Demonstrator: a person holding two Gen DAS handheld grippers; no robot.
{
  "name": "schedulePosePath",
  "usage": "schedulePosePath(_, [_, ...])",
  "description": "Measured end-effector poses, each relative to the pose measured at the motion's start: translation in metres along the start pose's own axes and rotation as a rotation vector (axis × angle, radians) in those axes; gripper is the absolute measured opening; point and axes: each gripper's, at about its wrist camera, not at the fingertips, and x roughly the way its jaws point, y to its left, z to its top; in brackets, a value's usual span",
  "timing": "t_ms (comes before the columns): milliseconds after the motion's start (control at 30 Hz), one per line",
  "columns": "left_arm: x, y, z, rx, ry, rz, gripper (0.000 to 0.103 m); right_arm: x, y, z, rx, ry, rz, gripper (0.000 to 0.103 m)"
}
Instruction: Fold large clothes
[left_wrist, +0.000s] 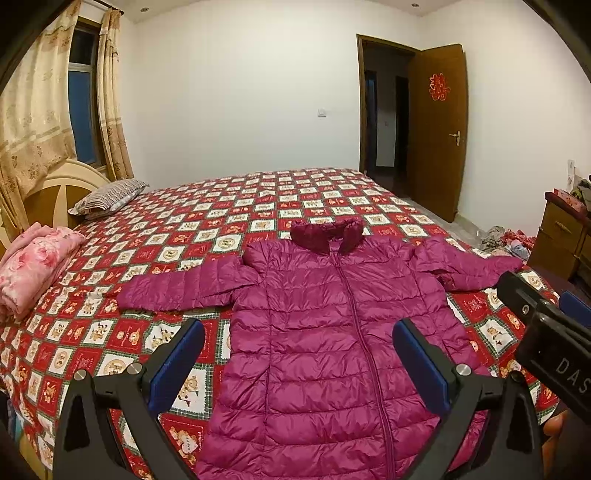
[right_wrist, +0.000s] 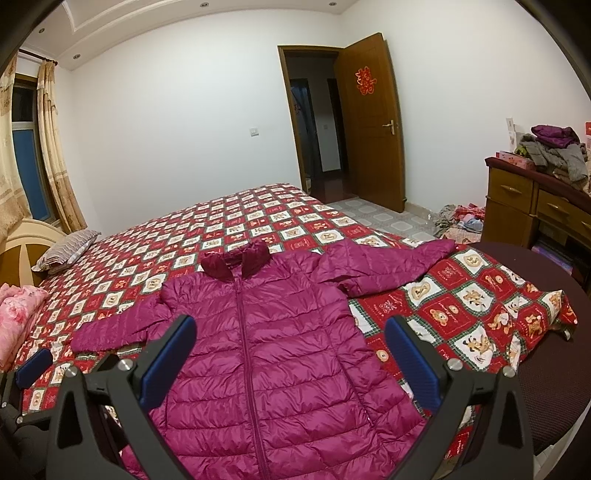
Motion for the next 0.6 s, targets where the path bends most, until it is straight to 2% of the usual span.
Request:
schedulePosePath(133, [0.018,0.0,-0.001,0.0,0.035,-0.014,0.102,0.014,-0.004,-0.003,0.01,0.029,-0.009,0.103])
schedulePosePath(267, [0.038,0.004,-0.003,0.008,0.044,-0.06,0.102,0.037,-0.014,-0.005,0.025,0.064,-0.023,0.103])
schedulePosePath(400, [0.071,0.023,0.002,-0.027,0.085,-0.098,0.102,0.071,-0.045,-0.003,0.062,0.135,-0.04,0.103])
schedulePosePath(600, [0.127,0.063,0.004,-0.122,0.125,0.021,0.102,0.127,-0.143,0.024,0.2,0.137,-0.159,0.103])
